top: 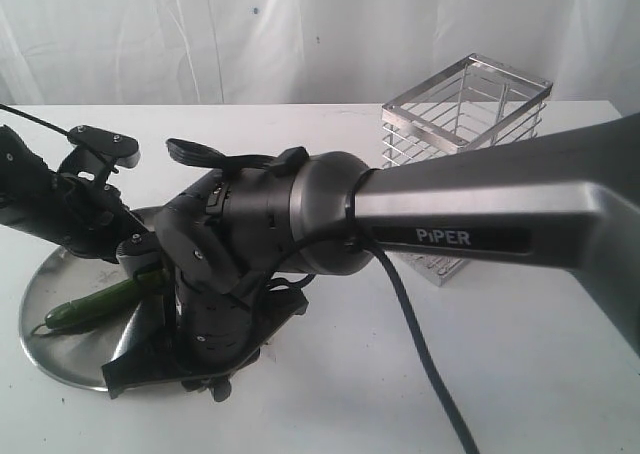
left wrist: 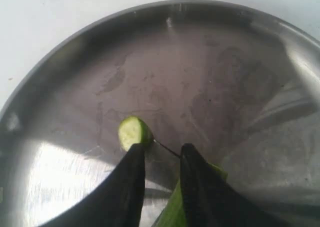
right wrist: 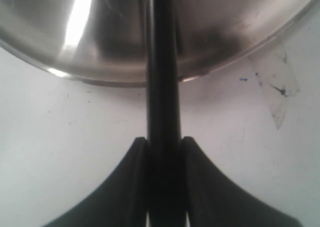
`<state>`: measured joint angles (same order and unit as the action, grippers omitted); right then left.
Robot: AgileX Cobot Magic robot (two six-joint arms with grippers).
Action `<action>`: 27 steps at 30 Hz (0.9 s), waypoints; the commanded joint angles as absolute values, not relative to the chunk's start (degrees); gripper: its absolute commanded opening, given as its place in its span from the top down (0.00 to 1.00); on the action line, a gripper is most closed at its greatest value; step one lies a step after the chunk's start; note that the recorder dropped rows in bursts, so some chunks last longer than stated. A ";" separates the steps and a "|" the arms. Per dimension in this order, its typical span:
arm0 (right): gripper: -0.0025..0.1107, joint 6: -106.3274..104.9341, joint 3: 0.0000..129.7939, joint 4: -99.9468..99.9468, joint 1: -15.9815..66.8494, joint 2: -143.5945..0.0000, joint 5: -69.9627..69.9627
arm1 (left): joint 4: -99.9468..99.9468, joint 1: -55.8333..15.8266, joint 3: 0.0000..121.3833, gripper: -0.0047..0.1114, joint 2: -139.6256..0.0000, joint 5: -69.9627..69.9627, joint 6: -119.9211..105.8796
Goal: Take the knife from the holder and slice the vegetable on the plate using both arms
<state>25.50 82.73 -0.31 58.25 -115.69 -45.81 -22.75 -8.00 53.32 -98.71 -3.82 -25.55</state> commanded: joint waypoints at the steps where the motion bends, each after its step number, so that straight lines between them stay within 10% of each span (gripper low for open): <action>1: 0.98 25.30 82.55 -0.46 58.25 -115.55 -45.23 | -23.47 -8.07 53.17 0.69 -98.61 -4.30 -23.81; 27: 0.98 24.17 82.55 -0.46 58.25 -115.55 -45.13 | -23.47 -8.07 51.74 0.75 -103.71 -5.43 -24.03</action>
